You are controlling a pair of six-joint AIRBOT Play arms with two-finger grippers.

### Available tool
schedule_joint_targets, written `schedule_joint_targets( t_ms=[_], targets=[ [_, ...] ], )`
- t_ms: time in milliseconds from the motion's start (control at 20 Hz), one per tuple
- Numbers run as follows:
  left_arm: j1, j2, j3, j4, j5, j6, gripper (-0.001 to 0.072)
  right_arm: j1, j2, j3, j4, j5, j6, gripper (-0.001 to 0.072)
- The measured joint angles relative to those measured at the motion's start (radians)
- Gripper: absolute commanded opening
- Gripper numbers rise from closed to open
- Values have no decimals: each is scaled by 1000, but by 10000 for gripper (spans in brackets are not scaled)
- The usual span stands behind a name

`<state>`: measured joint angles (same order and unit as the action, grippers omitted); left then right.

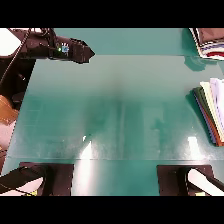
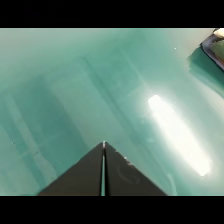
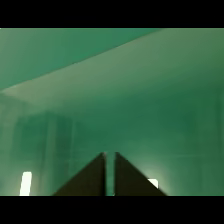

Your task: Fold the shirts.

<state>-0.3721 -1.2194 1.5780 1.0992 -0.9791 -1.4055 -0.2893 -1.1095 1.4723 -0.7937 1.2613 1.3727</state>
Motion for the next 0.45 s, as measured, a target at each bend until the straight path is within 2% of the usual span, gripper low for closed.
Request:
schedule_joint_targets(
  t_ms=[250,450],
  targets=[
    [0,0,0,0,3,0,28,235,0,4,-105,-45,-32,18],
    [0,0,0,-1,3,0,28,303,0,4,-156,-58,-40,19]
  ],
)
